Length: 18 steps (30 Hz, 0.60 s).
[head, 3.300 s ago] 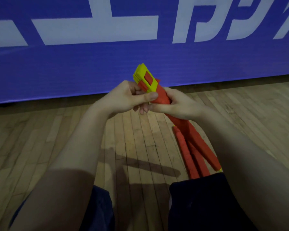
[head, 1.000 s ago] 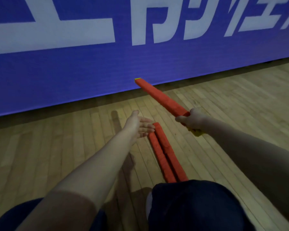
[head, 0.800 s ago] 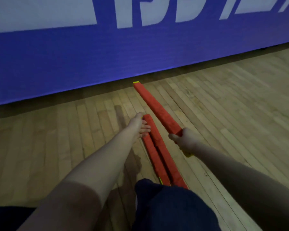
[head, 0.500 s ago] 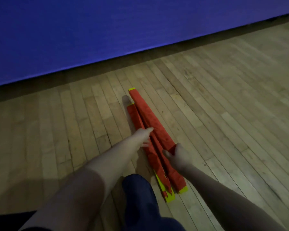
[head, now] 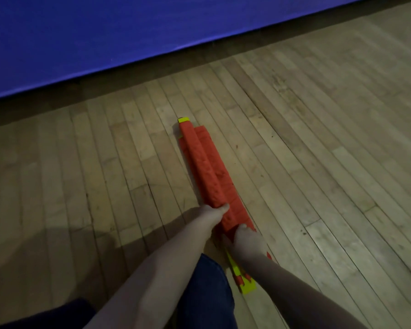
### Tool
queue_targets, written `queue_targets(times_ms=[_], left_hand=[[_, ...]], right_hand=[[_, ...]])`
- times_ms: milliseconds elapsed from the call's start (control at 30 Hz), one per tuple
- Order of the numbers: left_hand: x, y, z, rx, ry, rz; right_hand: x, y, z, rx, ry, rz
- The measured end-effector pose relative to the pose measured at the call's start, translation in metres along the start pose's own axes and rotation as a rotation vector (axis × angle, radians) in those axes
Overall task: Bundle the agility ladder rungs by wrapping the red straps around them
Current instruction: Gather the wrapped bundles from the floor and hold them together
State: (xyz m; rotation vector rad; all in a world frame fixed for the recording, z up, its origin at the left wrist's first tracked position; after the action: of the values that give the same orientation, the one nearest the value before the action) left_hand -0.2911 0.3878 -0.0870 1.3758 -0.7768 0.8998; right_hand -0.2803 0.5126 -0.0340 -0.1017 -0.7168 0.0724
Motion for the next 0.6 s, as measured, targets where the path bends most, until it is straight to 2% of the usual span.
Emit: queue_targets(times_ms=[67, 133, 267, 367, 467, 533, 600], left_hand=[[-0.004, -0.006, -0.001, 0.064, -0.003, 0.016], [-0.003, -0.006, -0.001, 0.107, 0.002, 0.02], [-0.006, -0.01, -0.005, 0.164, 0.023, 0.015], [-0.013, -0.014, -0.005, 0.1, 0.08, 0.012], [-0.025, -0.023, -0.001, -0.021, 0.152, 0.028], [-0.019, -0.022, 0.001, -0.059, 0.19, 0.039], [-0.011, -0.017, 0.005, -0.128, 0.23, 0.046]], right_hand=[[-0.002, -0.01, 0.0, 0.234, 0.004, 0.073], [-0.002, -0.012, 0.0, 0.354, -0.001, 0.096], [-0.004, -0.007, -0.005, 0.446, -0.01, 0.117], [0.0, -0.005, -0.008, 0.473, 0.01, 0.158], [0.01, -0.009, -0.013, 0.302, -0.001, 0.206], [0.008, 0.0, -0.013, 0.07, 0.017, 0.157], [0.007, 0.009, -0.016, -0.053, 0.019, 0.131]])
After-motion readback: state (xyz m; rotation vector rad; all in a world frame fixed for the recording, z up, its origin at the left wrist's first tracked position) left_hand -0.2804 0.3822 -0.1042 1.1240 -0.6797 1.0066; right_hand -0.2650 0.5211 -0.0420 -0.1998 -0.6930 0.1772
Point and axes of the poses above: each hand's wrist, its own x-axis away from the middle knuckle, its own z-axis out of the back of the hand, y = z × x, the point moved 9 cm from there along -x, towards the middle knuckle, and after that the axes turned 7 degrees about -y, right-handed, at the moved point
